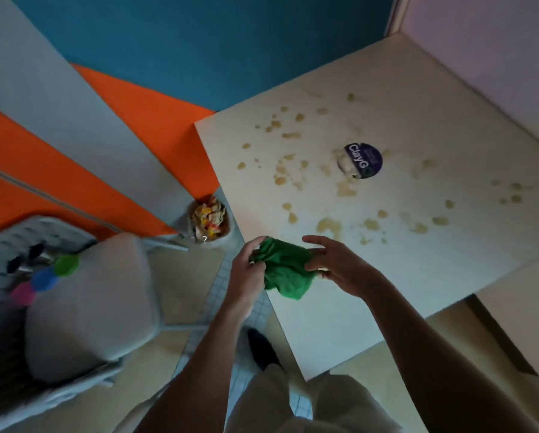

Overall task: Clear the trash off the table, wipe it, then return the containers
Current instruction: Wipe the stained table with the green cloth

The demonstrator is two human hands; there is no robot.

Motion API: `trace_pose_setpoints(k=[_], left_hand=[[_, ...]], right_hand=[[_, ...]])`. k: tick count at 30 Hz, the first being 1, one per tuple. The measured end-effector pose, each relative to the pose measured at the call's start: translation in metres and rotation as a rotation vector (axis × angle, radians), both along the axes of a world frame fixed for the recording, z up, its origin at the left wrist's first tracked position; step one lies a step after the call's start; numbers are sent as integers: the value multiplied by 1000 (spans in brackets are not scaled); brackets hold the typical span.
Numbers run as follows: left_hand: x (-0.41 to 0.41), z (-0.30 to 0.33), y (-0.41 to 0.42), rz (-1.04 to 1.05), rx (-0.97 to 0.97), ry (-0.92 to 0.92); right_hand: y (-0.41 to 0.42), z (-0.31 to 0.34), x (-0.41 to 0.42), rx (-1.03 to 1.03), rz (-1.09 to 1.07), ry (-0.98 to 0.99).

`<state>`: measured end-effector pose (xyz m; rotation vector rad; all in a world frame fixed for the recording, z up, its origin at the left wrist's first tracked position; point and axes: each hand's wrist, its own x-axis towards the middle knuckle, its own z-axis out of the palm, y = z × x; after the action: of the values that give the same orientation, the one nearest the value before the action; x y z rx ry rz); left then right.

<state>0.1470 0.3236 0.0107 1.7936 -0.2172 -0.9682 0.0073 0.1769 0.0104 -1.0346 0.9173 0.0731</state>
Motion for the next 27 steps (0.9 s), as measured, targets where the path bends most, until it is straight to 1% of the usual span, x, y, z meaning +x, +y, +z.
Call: trace_pose_setpoints(k=[4,8,10,13,15,17,19,22,24,27], left_hand=[[-4,-13,-11,-138,113,-34],[3,-31,-15,-344,189,-208],[5,-38,-18,-421,192,-352],[5,-51,-16,-505,243,-668],[-1,-55,-15,-566,290,-935],[-10,-54,-18,-625,200,-1094],[-22,-62,-21,-746,122,-1157],[-42,-88,-11,-936,139,-1159],[-45,-104,3,-1018,175,-1196],[-36,-113,19,-1062,196,-1281]], right_hand=[[-6,-8,-21,-89,77,117],[-1,-15,-27,-173,-4,157],[4,-20,-27,-283,-62,182],[11,-33,-27,-574,-15,315],[14,-40,-28,-665,-50,355],[15,-43,-30,-713,-131,346],[16,-46,-35,-760,-226,324],[15,-52,-49,-899,-341,331],[7,-58,-63,-971,-392,384],[-14,-70,-87,-1073,-332,493]])
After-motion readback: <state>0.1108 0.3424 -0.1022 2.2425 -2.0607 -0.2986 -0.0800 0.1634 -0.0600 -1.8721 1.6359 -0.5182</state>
